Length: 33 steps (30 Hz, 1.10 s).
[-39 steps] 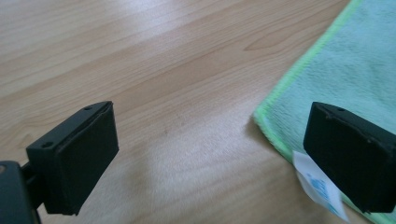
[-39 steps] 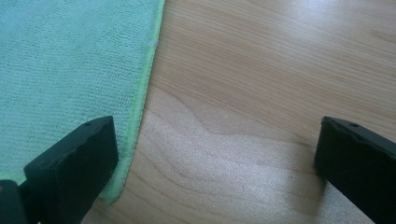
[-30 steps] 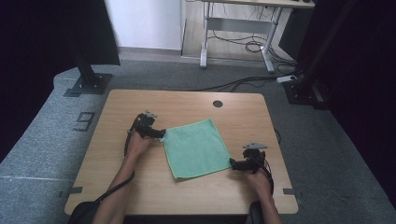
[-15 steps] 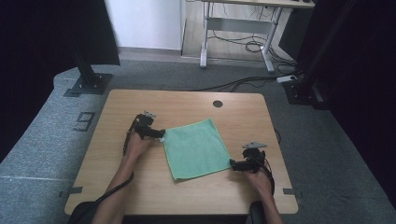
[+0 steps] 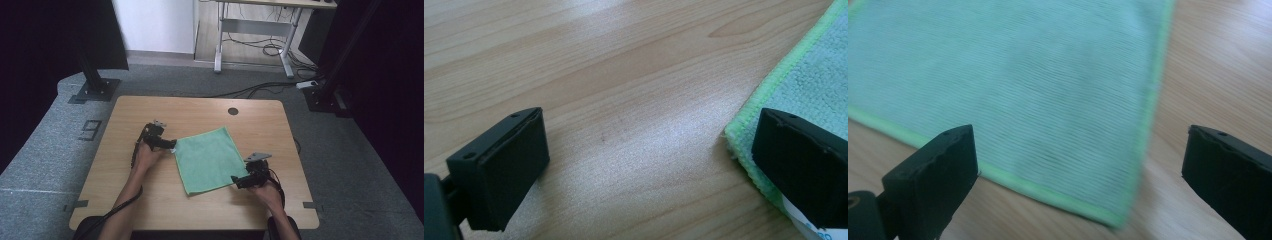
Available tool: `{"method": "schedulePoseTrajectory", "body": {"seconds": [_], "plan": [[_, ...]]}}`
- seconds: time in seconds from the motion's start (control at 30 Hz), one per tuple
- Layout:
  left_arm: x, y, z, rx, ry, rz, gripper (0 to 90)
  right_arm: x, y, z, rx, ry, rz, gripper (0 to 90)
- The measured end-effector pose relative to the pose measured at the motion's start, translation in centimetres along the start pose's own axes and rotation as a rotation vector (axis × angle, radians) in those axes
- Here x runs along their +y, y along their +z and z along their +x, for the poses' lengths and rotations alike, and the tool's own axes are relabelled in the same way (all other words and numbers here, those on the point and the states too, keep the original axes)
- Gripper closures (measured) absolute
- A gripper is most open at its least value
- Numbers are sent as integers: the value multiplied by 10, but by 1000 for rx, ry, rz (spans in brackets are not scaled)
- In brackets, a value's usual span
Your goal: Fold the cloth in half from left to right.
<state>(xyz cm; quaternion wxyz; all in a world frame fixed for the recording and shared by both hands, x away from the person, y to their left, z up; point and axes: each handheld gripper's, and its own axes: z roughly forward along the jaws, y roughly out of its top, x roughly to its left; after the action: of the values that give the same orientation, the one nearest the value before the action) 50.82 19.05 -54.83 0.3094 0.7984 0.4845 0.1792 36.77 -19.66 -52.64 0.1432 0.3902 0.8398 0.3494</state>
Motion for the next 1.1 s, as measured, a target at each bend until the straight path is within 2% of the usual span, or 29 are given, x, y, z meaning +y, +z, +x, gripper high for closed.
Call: {"method": "schedulePoseTrajectory", "body": {"seconds": [0.07, 0.13, 0.17, 0.27, 0.3, 0.33, 0.37, 0.4, 0.43, 0.47, 0.53, 0.57, 0.63, 0.73, 0.77, 0.83, 0.9, 1.03, 1.1], "plan": [[0, 0, 0, -1, -2, -2, 18, 2, 2, 4, 16, -6, -4, 22], [-1, -1, 0, -2, 3, -1, 21, 9, 6, 18, 55, -31, -8, 44], [-1, -1, 0, -2, 3, -1, 24, 9, 6, 18, 55, -31, -8, 44], [-1, -1, 0, -7, 10, -5, 35, 15, 11, 33, 98, -56, -18, 64], [-2, -2, -1, -9, 11, -9, 45, 20, 14, 42, 127, -74, -28, 78], [-2, -2, -1, -9, 11, -9, 48, 20, 14, 42, 127, -74, -28, 78], [-2, -2, -1, -10, 12, -11, 51, 23, 18, 52, 155, -90, -28, 90], [-2, -2, -1, -10, 12, -11, 52, 23, 18, 52, 155, -90, -28, 90], [-2, -2, -1, -11, 12, -13, 56, 27, 21, 61, 176, -109, -26, 117], [-2, -2, -1, -11, 12, -13, 61, 27, 21, 61, 176, -109, -26, 117], [-3, -3, -2, -9, 13, -16, 68, 31, 27, 75, 200, -158, -9, 136], [-3, -3, -2, -9, 13, -16, 69, 31, 27, 75, 200, -158, -9, 136], [-3, -3, -2, -10, 11, -19, 70, 34, 31, 88, 235, -179, -4, 162], [-3, -3, -2, -10, 10, -20, 70, 35, 33, 96, 261, -191, 1, 185], [-3, -3, -2, -11, 11, -19, 70, 37, 36, 104, 289, -206, 6, 219], [-3, -3, -2, -10, 11, -19, 70, 38, 37, 108, 304, -210, 9, 240], [-3, -3, -2, -9, 11, -17, 70, 39, 41, 118, 347, -233, 25, 303], [-3, -3, -2, -7, 9, -17, 71, 41, 46, 126, 373, -253, 37, 369], [-3, -3, -2, -7, 8, -17, 71, 43, 50, 133, 389, -265, 46, 437]]}}
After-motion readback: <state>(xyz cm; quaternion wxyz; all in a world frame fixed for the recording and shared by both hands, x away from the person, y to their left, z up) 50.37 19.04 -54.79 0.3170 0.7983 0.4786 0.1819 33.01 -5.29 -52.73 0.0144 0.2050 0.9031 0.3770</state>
